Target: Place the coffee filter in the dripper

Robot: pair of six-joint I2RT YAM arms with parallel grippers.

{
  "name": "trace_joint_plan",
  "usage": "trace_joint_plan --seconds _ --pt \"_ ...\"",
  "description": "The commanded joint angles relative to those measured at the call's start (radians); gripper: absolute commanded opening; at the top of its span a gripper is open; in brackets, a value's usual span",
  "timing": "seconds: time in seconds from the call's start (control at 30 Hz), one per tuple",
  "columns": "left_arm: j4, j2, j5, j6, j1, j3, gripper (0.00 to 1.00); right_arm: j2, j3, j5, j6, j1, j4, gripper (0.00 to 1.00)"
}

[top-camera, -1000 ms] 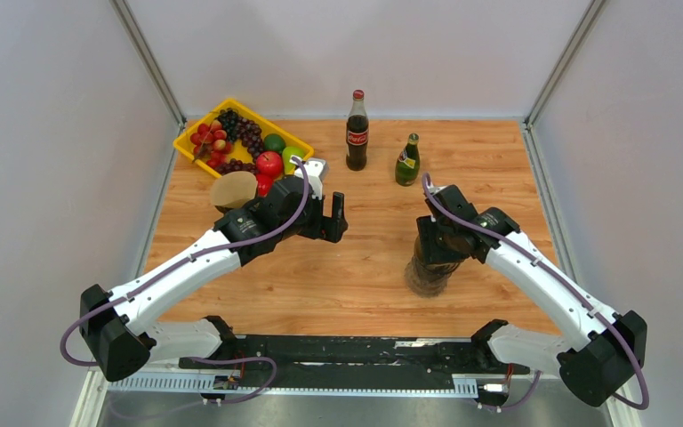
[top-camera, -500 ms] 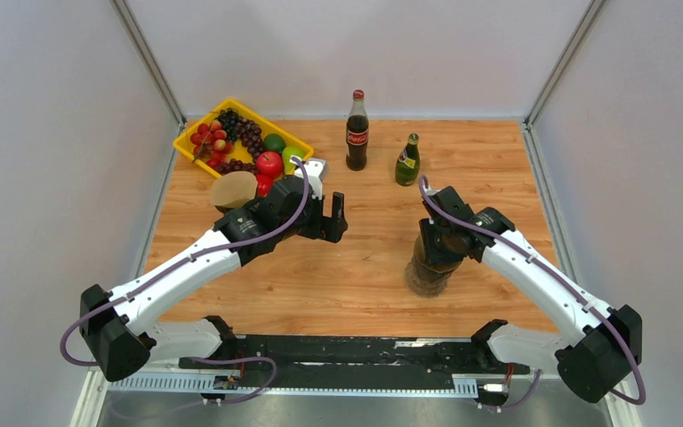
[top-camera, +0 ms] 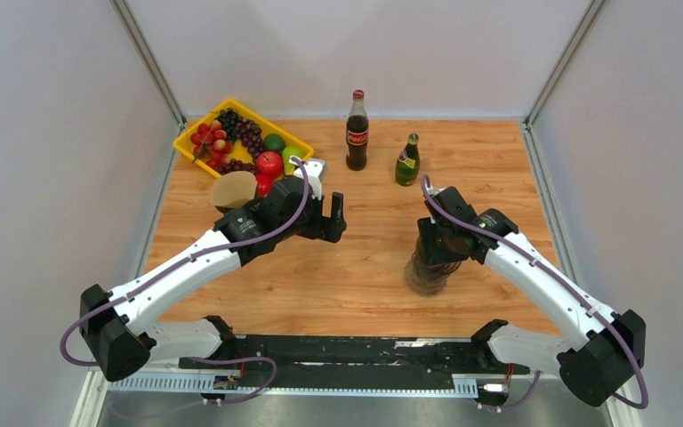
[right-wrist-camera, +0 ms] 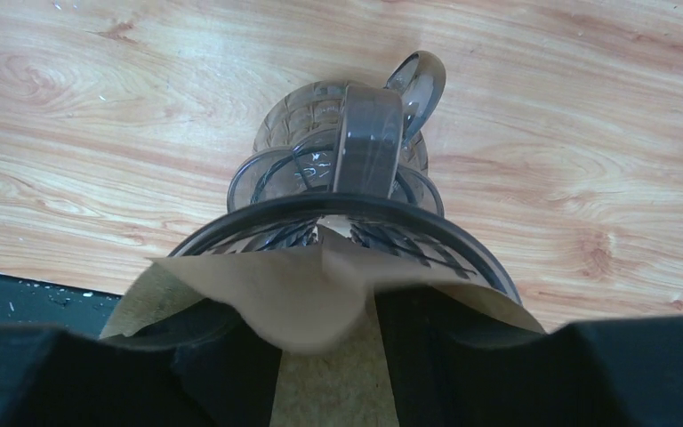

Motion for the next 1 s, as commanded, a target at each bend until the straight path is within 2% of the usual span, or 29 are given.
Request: trace_joint_plan --seconds 0.0,0.5,0.67,0.97 --pt "-0.007 -0.003 -0.014 -0.008 0.004 0.013 1.00 0.003 -0.009 -0.018 0.020 0.004 0.020 0.54" --pt "-0.010 -0.007 -0.016 -0.007 0.004 0.010 1.00 0.004 -0.004 -0.028 0.022 0.003 0.019 0.53" --pt "-0.008 -0.008 -0.014 -0.010 0.003 0.010 1.00 -0.006 0.012 -0.032 0.021 0.003 0.018 0.41" --pt "-0.001 -0.009 -0.005 -0.008 0.004 0.011 1.00 -0.025 0.056 -0.051 0.020 0.003 0.005 0.47"
